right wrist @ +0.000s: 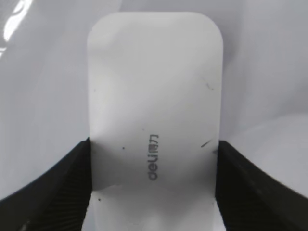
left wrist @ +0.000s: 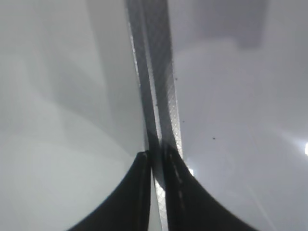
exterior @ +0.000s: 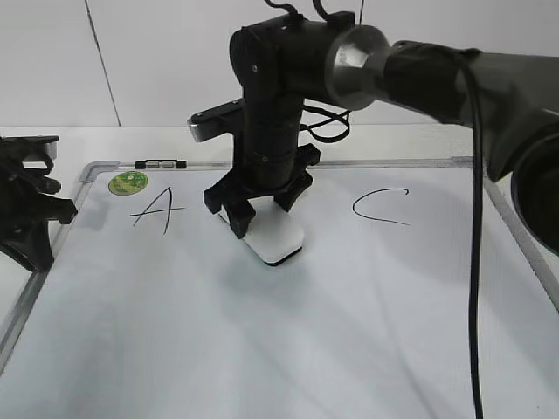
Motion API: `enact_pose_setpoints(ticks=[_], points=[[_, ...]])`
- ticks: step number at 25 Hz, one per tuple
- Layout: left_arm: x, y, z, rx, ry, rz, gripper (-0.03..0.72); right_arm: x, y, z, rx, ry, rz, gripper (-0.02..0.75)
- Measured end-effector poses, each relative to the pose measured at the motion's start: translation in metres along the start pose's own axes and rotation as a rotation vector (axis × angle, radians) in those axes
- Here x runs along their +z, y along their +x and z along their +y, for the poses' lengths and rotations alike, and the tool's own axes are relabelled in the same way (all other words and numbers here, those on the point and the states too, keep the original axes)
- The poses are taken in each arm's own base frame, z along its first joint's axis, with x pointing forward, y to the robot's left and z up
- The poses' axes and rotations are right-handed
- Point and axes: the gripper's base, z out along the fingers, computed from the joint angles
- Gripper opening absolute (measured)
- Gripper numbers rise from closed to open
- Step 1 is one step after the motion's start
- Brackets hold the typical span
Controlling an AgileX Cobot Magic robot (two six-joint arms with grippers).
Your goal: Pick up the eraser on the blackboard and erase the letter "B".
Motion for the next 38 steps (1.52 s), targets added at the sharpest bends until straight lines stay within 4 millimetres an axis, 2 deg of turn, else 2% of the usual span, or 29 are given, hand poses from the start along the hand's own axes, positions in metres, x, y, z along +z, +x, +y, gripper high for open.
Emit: enact_pose_setpoints(ticks=[9, 20, 30, 38], points=[[0.0, 0.0, 0.0, 0.0, 0.0, 0.0, 0.042, 0.0, -0.001, 0.001, -0.012, -0.046, -0.002, 0.569], [0.0, 0.0, 0.0, 0.0, 0.0, 0.002, 0.042, 0.0, 0.001, 0.045, -0.112, -0.132, -0.003, 0.569], [0.0, 0.0, 0.0, 0.0, 0.0, 0.002, 0.042, 0.001, -0.001, 0.038, -0.087, -0.13, -0.006, 0.569], [0.0, 0.0, 0.0, 0.0, 0.0, 0.002, 0.042, 0.005, -0.013, 0.017, -0.016, -0.134, -0.035, 0.569]])
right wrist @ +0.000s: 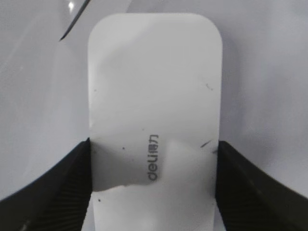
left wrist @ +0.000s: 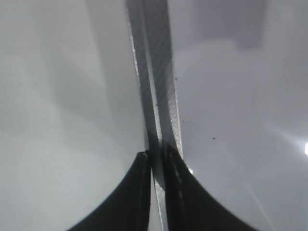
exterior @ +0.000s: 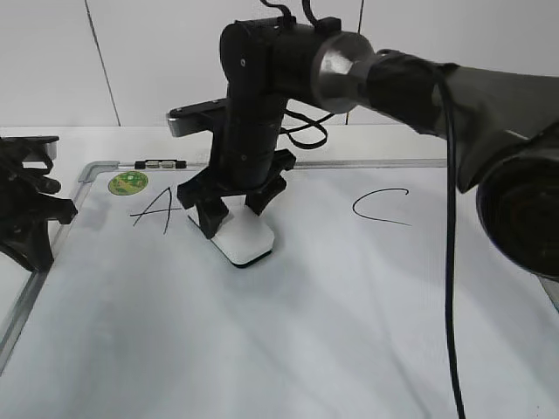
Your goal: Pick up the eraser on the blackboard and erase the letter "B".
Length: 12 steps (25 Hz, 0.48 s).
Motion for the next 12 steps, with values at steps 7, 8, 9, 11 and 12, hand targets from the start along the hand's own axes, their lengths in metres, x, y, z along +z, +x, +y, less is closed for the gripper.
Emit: enact_pose_setpoints(ticks=[7, 8, 9, 11, 12], points=[[0.0, 0.0, 0.0, 0.0, 0.0, 0.0, 0.042, 0.002, -0.018, -0.028, 0.066, 0.036, -0.068, 0.569], [0.0, 0.0, 0.0, 0.0, 0.0, 0.0, 0.042, 0.002, -0.019, -0.032, 0.079, 0.038, -0.073, 0.569], [0.0, 0.0, 0.0, 0.0, 0.001, 0.0, 0.042, 0.002, -0.019, -0.038, 0.099, 0.041, -0.078, 0.569], [0.0, 0.0, 0.0, -0.001, 0.002, 0.0, 0.042, 0.0, -0.019, -0.05, 0.12, 0.047, -0.09, 0.569], [0.0, 0.0, 0.0, -0.001, 0.002, 0.0, 0.042, 0.0, -0.019, -0.055, 0.129, 0.05, -0.096, 0.569]])
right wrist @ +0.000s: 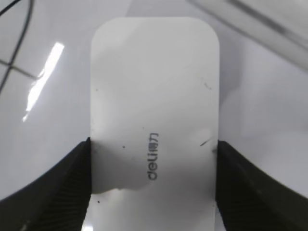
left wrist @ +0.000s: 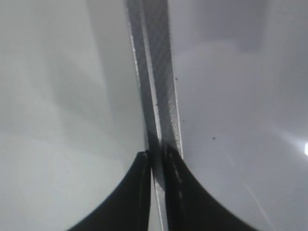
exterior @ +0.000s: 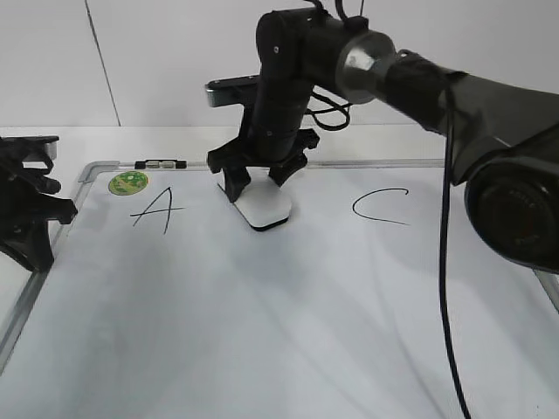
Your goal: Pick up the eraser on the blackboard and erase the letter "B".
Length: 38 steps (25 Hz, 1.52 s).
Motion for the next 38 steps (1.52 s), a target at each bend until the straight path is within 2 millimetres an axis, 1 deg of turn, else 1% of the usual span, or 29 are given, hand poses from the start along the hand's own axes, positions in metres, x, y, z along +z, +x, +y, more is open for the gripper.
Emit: enact_pose_setpoints(ticks=[2, 4, 6, 9, 10, 15, 18, 20, 22, 24, 25, 27, 29, 31, 35, 36, 38], points=[[0.0, 0.0, 0.0, 0.0, 0.0, 0.0, 0.042, -0.001, -0.001, -0.01, 0.018, 0.003, -0.006, 0.569], [0.0, 0.0, 0.0, 0.0, 0.0, 0.0, 0.042, -0.005, -0.001, -0.014, 0.027, 0.006, -0.013, 0.569], [0.0, 0.0, 0.0, 0.0, 0.0, 0.0, 0.042, -0.006, 0.0, -0.014, 0.025, 0.01, -0.007, 0.569], [0.0, 0.0, 0.0, 0.0, 0.0, 0.0, 0.042, -0.019, 0.0, -0.014, 0.024, 0.013, -0.007, 0.569], [0.0, 0.0, 0.0, 0.0, 0.0, 0.0, 0.042, -0.026, -0.001, -0.014, 0.024, 0.011, -0.02, 0.569], [0.0, 0.0, 0.0, 0.0, 0.0, 0.0, 0.042, -0.083, -0.006, -0.007, 0.015, 0.004, -0.128, 0.569], [0.0, 0.0, 0.0, 0.0, 0.0, 0.0, 0.043, -0.107, -0.005, -0.005, 0.012, 0.001, -0.165, 0.569], [0.0, 0.0, 0.0, 0.0, 0.0, 0.0, 0.043, -0.116, 0.001, -0.004, 0.013, 0.002, -0.158, 0.569], [0.0, 0.0, 0.0, 0.0, 0.0, 0.001, 0.043, -0.127, 0.01, -0.003, 0.013, 0.004, -0.145, 0.569], [0.0, 0.0, 0.0, 0.0, 0.0, 0.002, 0.043, -0.132, 0.022, -0.005, 0.011, 0.027, -0.11, 0.569], [0.0, 0.0, 0.0, 0.0, 0.0, 0.002, 0.043, -0.139, 0.029, -0.005, 0.008, 0.038, -0.103, 0.569], [0.0, 0.0, 0.0, 0.0, 0.0, 0.004, 0.043, -0.145, 0.044, -0.008, 0.016, 0.067, -0.068, 0.569], [0.0, 0.001, 0.0, 0.0, 0.001, 0.007, 0.043, -0.158, 0.06, -0.013, 0.038, 0.101, -0.055, 0.569], [0.0, 0.001, 0.0, 0.0, 0.001, 0.008, 0.043, -0.169, 0.076, -0.021, 0.074, 0.117, -0.04, 0.569], [0.0, 0.001, 0.0, -0.001, 0.004, 0.016, 0.043, -0.19, 0.111, -0.05, 0.173, 0.151, -0.017, 0.569], [0.0, 0.001, 0.0, 0.0, 0.004, 0.019, 0.043, -0.192, 0.12, -0.057, 0.197, 0.16, -0.005, 0.569], [0.0, 0.002, 0.0, 0.0, 0.004, 0.023, 0.044, -0.203, 0.14, -0.067, 0.232, 0.176, 0.0, 0.569]])
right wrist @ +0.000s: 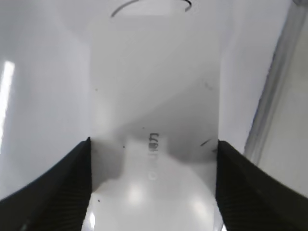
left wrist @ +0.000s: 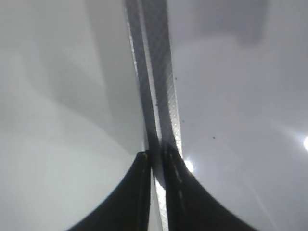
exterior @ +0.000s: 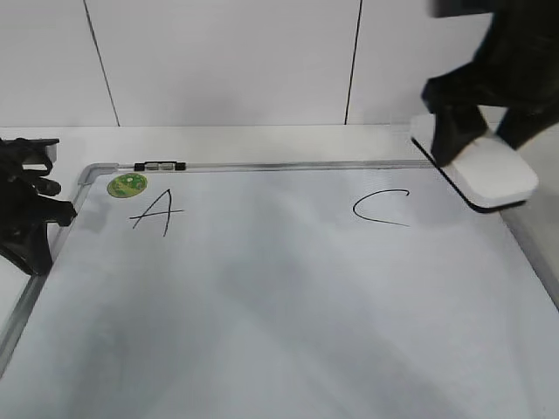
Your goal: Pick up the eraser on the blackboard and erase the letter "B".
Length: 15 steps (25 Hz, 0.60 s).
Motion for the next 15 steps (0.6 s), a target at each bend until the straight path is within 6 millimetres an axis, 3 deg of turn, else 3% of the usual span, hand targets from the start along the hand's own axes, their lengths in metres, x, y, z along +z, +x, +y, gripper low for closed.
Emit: enact_pose_setpoints(ticks=[7, 10, 15], points=[[0.0, 0.001, -0.001, -0.006, 0.01, 0.007, 0.044, 0.005, 0.064, -0.023, 0.083, 0.024, 0.106, 0.569], [0.0, 0.001, -0.001, -0.006, 0.013, 0.01, 0.044, 0.019, 0.077, -0.028, 0.119, 0.037, 0.119, 0.569], [0.0, 0.001, -0.001, -0.008, 0.016, 0.017, 0.044, 0.035, 0.083, -0.049, 0.197, 0.059, 0.082, 0.569]])
